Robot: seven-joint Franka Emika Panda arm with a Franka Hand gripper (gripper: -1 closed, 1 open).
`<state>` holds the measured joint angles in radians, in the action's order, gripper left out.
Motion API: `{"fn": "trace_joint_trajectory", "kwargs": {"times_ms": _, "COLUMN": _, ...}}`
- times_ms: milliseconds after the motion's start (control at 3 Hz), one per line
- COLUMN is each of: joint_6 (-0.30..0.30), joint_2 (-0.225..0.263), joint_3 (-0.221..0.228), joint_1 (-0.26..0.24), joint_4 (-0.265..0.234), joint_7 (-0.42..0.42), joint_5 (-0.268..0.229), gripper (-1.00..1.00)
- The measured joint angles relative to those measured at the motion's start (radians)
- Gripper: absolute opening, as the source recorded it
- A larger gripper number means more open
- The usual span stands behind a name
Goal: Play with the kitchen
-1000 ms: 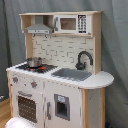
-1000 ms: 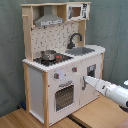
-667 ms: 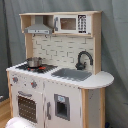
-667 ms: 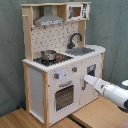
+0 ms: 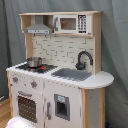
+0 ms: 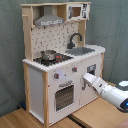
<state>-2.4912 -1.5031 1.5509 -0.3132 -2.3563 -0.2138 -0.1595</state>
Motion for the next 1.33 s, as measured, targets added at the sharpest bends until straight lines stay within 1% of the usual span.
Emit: {"fn": "trace_joint_trajectory", "kwargs": {"times_ms": 1333, "joint_6": 0.001, "joint_2": -0.001, "joint_3": 0.028, "joint_1": -0.051, "joint_4": -0.008, "joint_7": -0.446, "joint_5": -0.066, "gripper": 1.00}}
